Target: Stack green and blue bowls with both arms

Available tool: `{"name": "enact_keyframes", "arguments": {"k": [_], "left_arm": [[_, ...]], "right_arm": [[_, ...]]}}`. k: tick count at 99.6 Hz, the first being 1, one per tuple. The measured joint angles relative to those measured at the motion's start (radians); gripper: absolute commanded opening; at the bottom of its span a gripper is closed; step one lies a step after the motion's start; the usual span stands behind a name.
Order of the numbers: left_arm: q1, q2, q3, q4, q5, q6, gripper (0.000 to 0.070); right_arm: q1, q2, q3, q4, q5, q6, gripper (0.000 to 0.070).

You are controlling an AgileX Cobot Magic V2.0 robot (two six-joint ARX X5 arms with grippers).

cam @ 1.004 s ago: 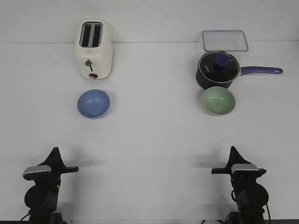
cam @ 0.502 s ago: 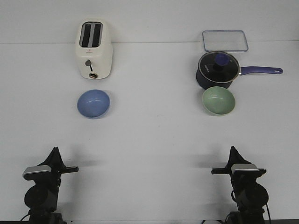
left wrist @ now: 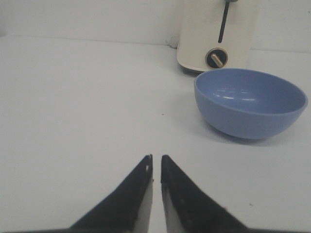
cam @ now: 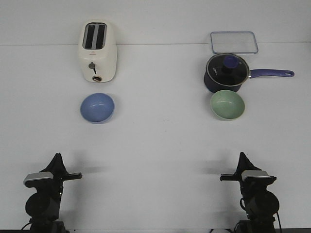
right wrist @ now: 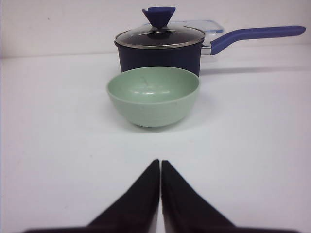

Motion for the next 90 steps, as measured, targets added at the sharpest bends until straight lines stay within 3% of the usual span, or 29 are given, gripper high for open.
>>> {"name": "enact_keyframes", "arguments": {"k": [25,40,44,52,56,90], "left_arm": [[0.0,0.0,0.0,0.0,0.0,0.0,0.0015],[0.0,0.0,0.0,0.0,0.0,0.0,0.0015],[0.0,0.0,0.0,0.0,0.0,0.0,0.0015],[0.0,0.0,0.0,0.0,0.0,0.0,0.0015],[0.0,0.0,0.0,0.0,0.0,0.0,0.0014],[0.0,0.0,0.0,0.0,0.0,0.0,0.0015]], "right_arm": [[0.0,0.0,0.001,-0.003,-0.003,0.154,0.0005],[0.0,0.032,0.103,-0.092,0.008,0.265,0.0012],[0.0,0.061,0.159,-0.107,0.023,0.278,0.006],[0.0,0.146,0.287,-0.124,0.056,0.284,0.0319],[0.0,0.206,0.351,-0.134,0.069,0.283,0.0395],[-0.033,0.94,0.825,-0.226,0.052,0.214,0.0399]]}}
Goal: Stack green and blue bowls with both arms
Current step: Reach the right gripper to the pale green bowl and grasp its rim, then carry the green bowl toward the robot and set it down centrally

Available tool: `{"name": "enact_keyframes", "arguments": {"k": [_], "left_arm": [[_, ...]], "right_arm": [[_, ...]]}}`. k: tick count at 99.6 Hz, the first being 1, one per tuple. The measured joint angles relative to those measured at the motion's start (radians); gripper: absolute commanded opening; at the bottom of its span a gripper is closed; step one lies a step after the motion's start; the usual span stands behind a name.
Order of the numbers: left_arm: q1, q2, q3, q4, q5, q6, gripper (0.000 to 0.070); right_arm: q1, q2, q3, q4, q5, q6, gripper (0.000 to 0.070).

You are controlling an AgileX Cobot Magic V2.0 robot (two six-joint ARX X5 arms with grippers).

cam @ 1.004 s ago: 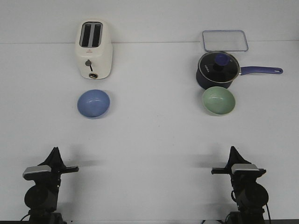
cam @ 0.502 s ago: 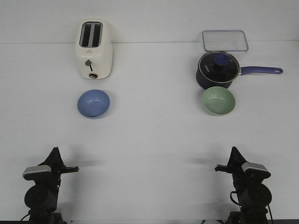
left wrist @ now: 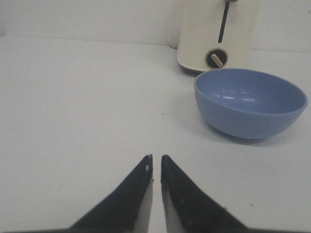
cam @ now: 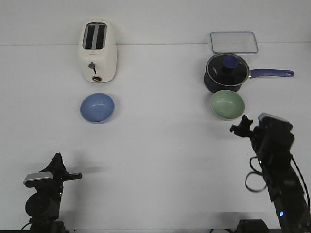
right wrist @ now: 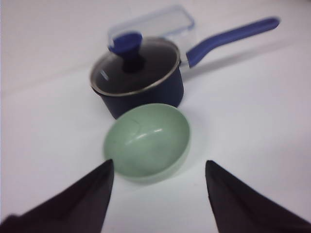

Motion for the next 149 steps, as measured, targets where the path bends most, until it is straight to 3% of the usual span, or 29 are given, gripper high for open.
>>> {"name": "enact_keyframes", "arguments": {"k": [19,29,56,60,65,72,79,108,124,149], "left_arm": [[0.0,0.0,0.0,0.0,0.0,0.0,0.0015],[0.0,0.0,0.0,0.0,0.0,0.0,0.0015],[0.0,0.0,0.0,0.0,0.0,0.0,0.0015],[0.0,0.0,0.0,0.0,0.0,0.0,0.0015],[0.0,0.0,0.0,0.0,0.0,0.0,0.0015],[0.0,0.0,0.0,0.0,0.0,0.0,0.0015],[0.0,0.0,0.0,0.0,0.0,0.0,0.0015],[0.0,0.0,0.0,0.0,0.0,0.0,0.0015],[0.0,0.0,0.0,0.0,0.0,0.0,0.0015],[0.0,0.0,0.0,0.0,0.0,0.0,0.0015]], "right_arm": [[-0.064,0.412,0.235,-0.058,-0.096,-0.037,0.0399],[-0.092,0.581,0.322,-0.064,-0.105,-0.051,0.0399],[-0.141,0.819,0.401,-0.021,-0.16,-0.064,0.0394],[-0.144,0.833,0.401,-0.018,-0.165,-0.064,0.0354],[-0.145,0.845,0.401,-0.017,-0.171,-0.064,0.0244],[-0.144,0.854,0.401,-0.015,-0.179,-0.064,0.0095],[-0.144,0.854,0.401,-0.011,-0.181,-0.064,0.0001],[-0.158,0.833,0.403,-0.069,-0.26,-0.069,0.0002],[-0.144,0.663,0.36,-0.125,-0.284,-0.069,0.0002],[0.062,0.284,0.101,-0.116,-0.291,-0.042,0.0001]]}}
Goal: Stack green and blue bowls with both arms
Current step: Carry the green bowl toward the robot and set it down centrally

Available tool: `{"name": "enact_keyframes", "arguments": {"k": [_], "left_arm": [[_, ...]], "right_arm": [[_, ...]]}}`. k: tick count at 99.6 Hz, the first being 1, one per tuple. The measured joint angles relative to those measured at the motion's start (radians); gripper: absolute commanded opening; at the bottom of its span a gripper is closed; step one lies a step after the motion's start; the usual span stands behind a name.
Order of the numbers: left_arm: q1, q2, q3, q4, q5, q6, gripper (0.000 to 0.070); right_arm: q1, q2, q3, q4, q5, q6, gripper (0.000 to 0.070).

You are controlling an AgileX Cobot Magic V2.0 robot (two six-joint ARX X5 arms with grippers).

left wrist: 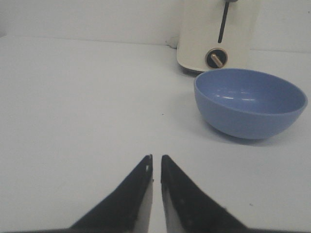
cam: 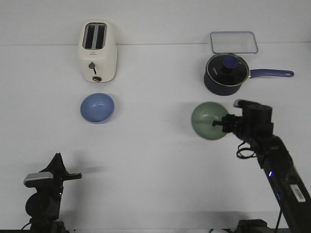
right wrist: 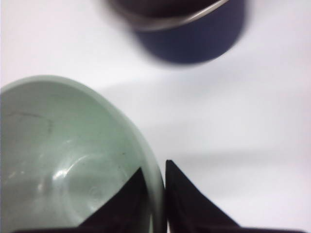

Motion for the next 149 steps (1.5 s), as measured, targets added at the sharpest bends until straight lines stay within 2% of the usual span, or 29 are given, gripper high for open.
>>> {"name": "enact_keyframes", "arguments": {"k": [11,27,39,70,75,85,93,104,120,130,137,149], "left_arm": [[0.0,0.0,0.0,0.0,0.0,0.0,0.0014],[0.0,0.0,0.0,0.0,0.0,0.0,0.0015],[0.0,0.0,0.0,0.0,0.0,0.0,0.0014],[0.0,0.0,0.0,0.0,0.0,0.0,0.0015],[0.0,0.0,0.0,0.0,0.0,0.0,0.0015],[0.0,0.0,0.0,0.0,0.0,0.0,0.0015],[0.0,0.0,0.0,0.0,0.0,0.0,0.0015],[0.0,0.0,0.0,0.0,0.0,0.0,0.0015],[0.0,0.0,0.0,0.0,0.0,0.0,0.0014],[0.0,0.0,0.0,0.0,0.0,0.0,0.0015],[0.0,0.0,0.0,0.0,0.0,0.0,0.0015],[0.0,0.0,0.0,0.0,0.0,0.0,0.0015]], "right_arm": [[0.16,-0.081,-0.111,-0.006,0.012,0.027,0.0001],[0.398,-0.08,-0.177,0.068,0.084,0.08,0.0001],[0.496,-0.027,-0.18,0.126,0.103,0.11,0.0001],[0.547,0.115,-0.18,0.154,0.11,0.137,0.0015],[0.547,0.119,-0.18,0.155,0.11,0.139,0.007],[0.547,0.12,-0.18,0.159,0.11,0.14,0.0238],[0.547,0.12,-0.18,0.17,0.11,0.142,0.0308],[0.546,0.12,-0.18,0.189,0.11,0.143,0.0338],[0.529,0.071,-0.182,0.189,0.119,0.136,0.034],[0.531,-0.055,-0.183,0.172,0.171,0.104,0.034],[0.546,-0.16,-0.184,0.164,0.235,0.078,0.0339],[0.63,-0.343,-0.242,0.196,0.329,0.04,0.0339]]}}
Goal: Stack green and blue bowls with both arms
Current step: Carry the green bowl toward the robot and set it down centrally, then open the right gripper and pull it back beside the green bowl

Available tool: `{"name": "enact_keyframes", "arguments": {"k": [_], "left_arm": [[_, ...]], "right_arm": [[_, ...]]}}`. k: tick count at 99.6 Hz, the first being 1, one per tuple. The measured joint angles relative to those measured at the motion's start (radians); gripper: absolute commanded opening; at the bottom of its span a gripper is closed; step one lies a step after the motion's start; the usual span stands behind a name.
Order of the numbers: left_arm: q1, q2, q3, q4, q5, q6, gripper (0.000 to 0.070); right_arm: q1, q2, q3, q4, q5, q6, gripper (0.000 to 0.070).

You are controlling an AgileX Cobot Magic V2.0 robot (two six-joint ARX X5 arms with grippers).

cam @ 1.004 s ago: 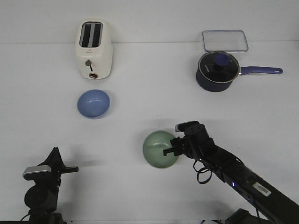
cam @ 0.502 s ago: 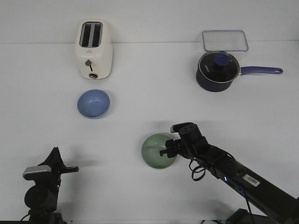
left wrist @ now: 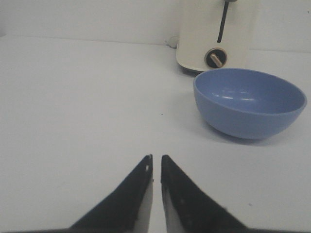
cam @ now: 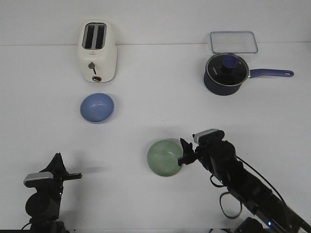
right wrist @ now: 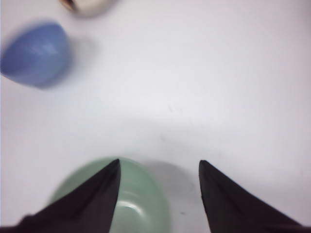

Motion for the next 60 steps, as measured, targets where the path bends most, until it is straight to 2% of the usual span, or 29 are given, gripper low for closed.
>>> {"name": "enact_keyframes", "arguments": {"k": [12,24,45,60], "left_arm": [[0.0,0.0,0.0,0.0,0.0,0.0,0.0015],[0.0,0.0,0.0,0.0,0.0,0.0,0.0015],[0.0,0.0,0.0,0.0,0.0,-0.002,0.0014],[0.0,0.0,0.0,0.0,0.0,-0.079,0.0014]], "right_arm": [[0.104,-0.162,-0.121,0.073,0.063,-0.013,0.0339],[0.187,-0.257,-0.198,0.082,0.069,-0.016,0.0339],[0.251,-0.271,-0.2,0.059,0.069,-0.023,0.0339],[0.256,-0.271,-0.2,0.059,0.077,-0.023,0.0339]]}}
